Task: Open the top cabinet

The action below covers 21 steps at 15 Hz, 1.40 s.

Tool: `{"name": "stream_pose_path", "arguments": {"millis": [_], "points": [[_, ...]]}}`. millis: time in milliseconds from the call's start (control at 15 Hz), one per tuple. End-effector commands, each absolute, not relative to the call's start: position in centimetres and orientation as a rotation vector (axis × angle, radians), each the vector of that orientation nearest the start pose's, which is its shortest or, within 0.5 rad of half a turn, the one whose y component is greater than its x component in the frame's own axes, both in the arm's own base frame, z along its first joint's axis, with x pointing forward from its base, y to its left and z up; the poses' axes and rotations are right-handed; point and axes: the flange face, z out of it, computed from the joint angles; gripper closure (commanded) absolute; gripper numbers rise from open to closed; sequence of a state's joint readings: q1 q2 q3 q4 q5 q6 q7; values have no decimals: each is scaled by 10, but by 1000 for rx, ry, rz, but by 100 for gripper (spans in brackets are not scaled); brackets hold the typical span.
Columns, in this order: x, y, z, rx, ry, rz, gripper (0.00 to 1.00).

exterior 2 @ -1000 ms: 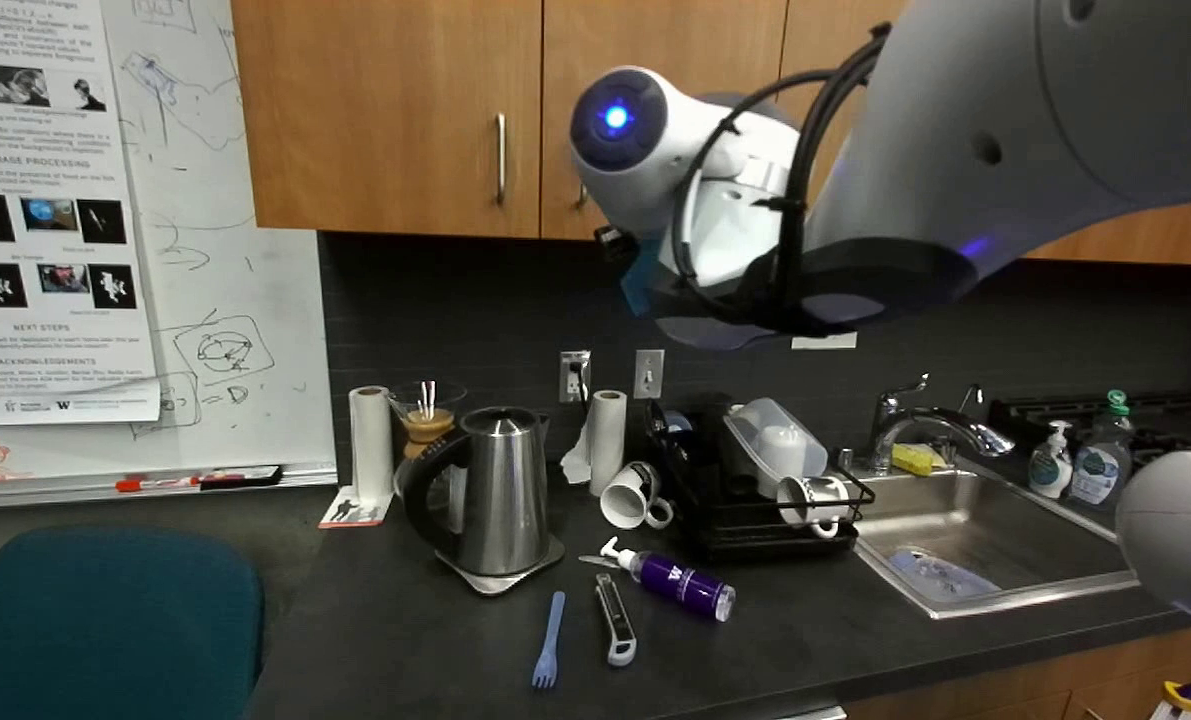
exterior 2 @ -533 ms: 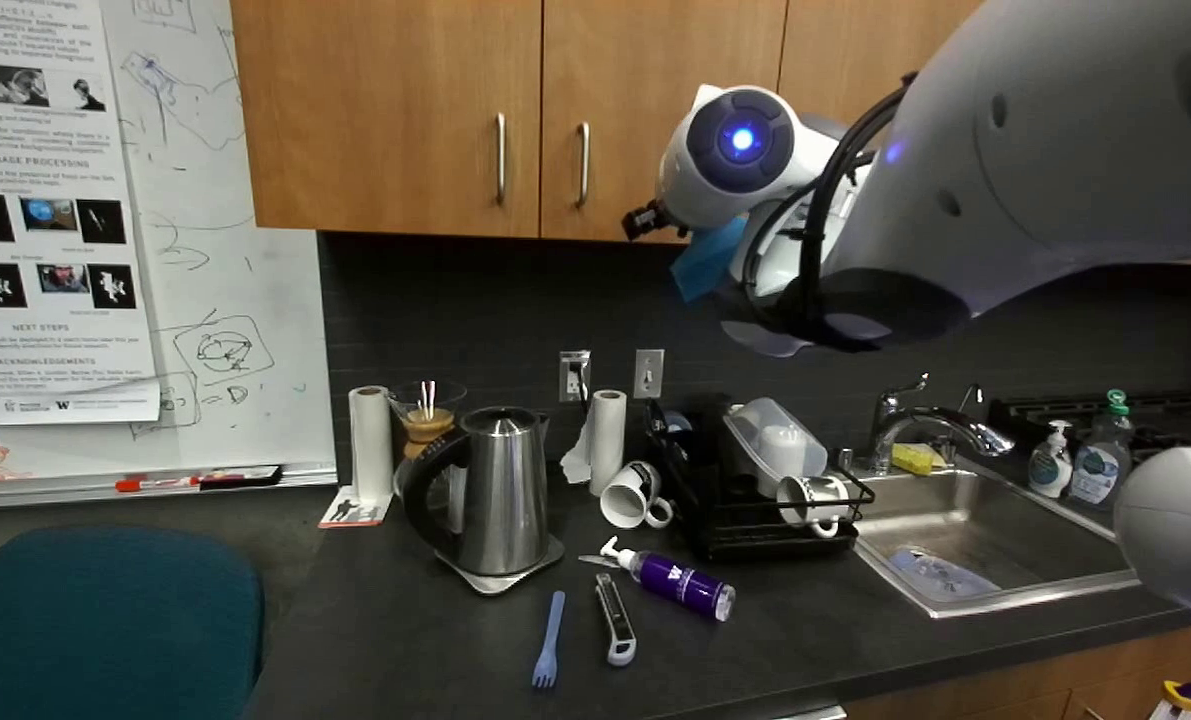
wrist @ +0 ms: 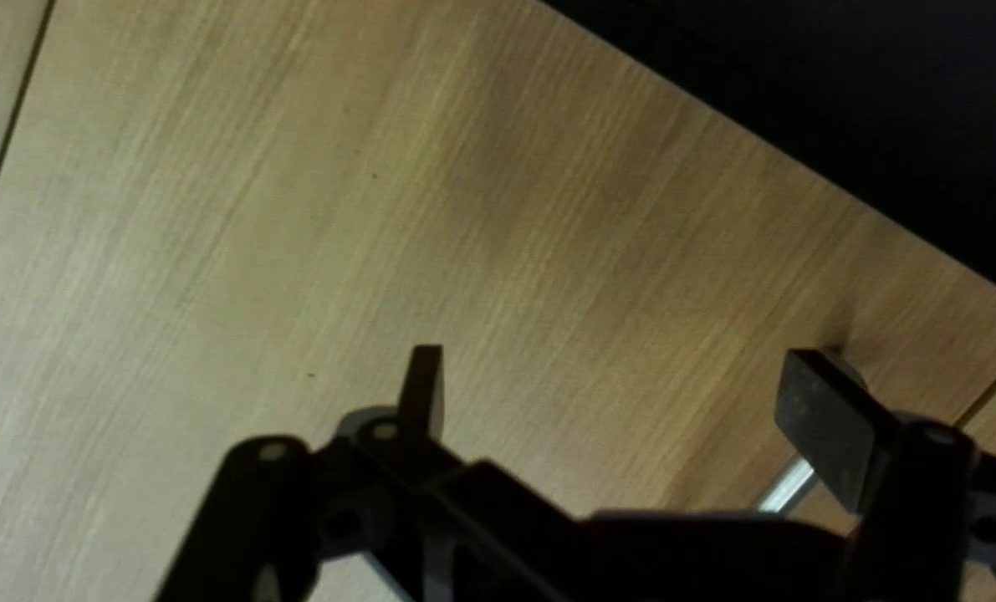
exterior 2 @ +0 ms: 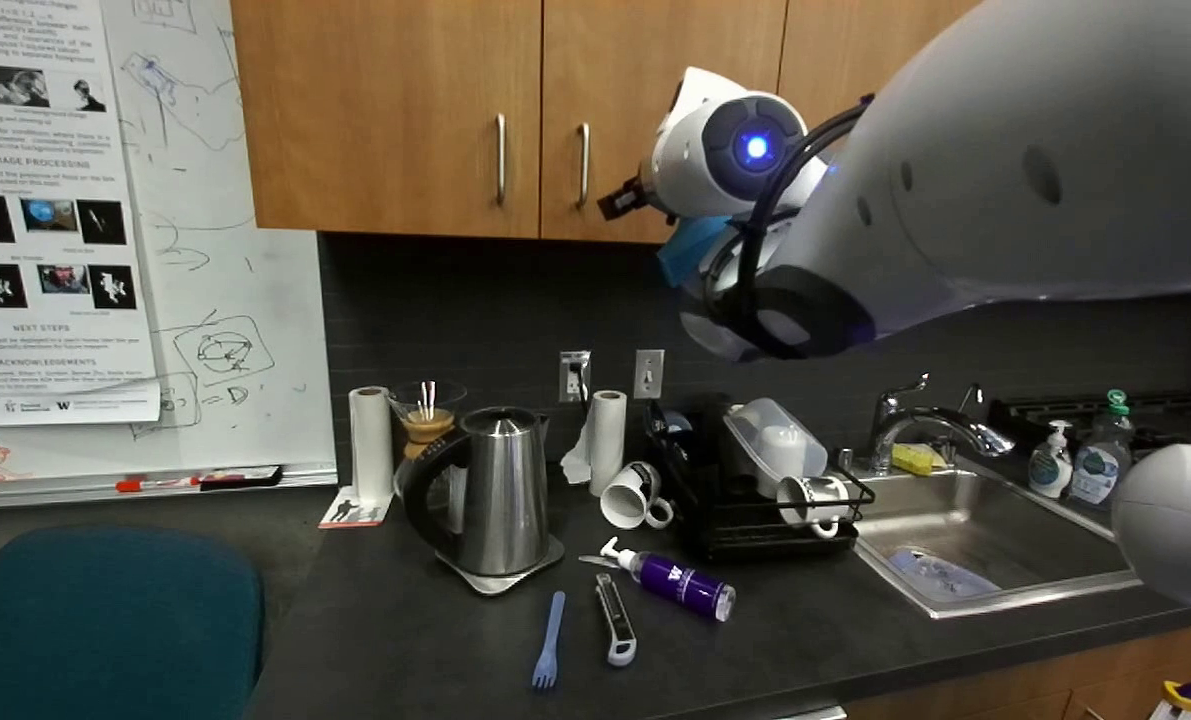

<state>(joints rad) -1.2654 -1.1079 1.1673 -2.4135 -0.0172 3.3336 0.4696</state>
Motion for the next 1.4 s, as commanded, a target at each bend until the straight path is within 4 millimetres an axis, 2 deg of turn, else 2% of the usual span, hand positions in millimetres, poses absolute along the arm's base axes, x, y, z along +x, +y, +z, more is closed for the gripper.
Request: {"name": "stream_pose_path", "arguments": {"millis": [0, 733, 1333], "points": [[485, 140, 566, 1811, 119, 1698, 0], [499, 172, 572, 1807, 193, 1810, 0], [528, 164, 574, 1799, 179, 1817, 0]]}}
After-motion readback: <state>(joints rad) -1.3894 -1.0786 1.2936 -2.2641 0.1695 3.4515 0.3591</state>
